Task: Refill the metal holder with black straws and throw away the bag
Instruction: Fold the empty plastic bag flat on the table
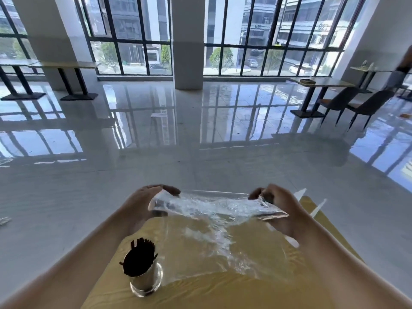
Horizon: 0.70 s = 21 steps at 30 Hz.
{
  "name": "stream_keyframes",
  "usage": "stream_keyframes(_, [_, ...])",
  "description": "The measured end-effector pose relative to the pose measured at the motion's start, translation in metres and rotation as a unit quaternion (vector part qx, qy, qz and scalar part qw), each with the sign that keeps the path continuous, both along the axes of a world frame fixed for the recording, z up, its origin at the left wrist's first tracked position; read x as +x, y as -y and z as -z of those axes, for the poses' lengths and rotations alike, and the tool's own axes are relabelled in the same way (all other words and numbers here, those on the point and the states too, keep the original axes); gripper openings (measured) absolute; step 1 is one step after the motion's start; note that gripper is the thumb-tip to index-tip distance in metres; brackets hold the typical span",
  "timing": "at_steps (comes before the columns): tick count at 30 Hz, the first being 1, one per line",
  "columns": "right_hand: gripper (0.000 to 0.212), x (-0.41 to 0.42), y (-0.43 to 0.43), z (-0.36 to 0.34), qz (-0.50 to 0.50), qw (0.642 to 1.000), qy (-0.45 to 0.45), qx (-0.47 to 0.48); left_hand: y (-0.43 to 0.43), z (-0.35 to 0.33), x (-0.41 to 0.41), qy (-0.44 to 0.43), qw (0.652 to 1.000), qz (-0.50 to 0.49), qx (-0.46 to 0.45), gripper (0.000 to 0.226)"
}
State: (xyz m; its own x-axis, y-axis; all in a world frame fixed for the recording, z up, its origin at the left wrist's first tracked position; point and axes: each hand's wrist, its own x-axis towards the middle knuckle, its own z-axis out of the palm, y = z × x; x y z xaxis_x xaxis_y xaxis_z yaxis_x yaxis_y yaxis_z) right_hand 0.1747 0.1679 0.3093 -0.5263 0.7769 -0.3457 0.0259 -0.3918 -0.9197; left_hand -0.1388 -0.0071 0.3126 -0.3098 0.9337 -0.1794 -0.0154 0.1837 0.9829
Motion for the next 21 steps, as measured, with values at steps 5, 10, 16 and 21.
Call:
stream_keyframes(5, [0.033, 0.026, -0.013, 0.043, -0.003, 1.000, 0.008, -0.019, -0.032, 0.037, 0.028, 0.046, 0.995, 0.013, -0.083, 0.040])
stream_keyframes(10, [0.057, 0.044, -0.018, 0.100, -0.008, 0.990, 0.122, -0.067, -0.053, 0.096, 0.050, 0.002, 0.997, 0.015, -0.081, 0.048])
stream_keyframes(16, [0.027, 0.048, -0.014, 0.187, 0.026, 0.970, 0.240, -0.026, -0.063, 0.184, 0.069, -0.120, 0.984, -0.055, -0.122, 0.062])
stream_keyframes(21, [0.028, 0.038, -0.016, 0.251, 0.019, 0.933, 0.346, 0.100, -0.063, 0.256, 0.080, -0.235, 0.954, -0.070, -0.171, 0.058])
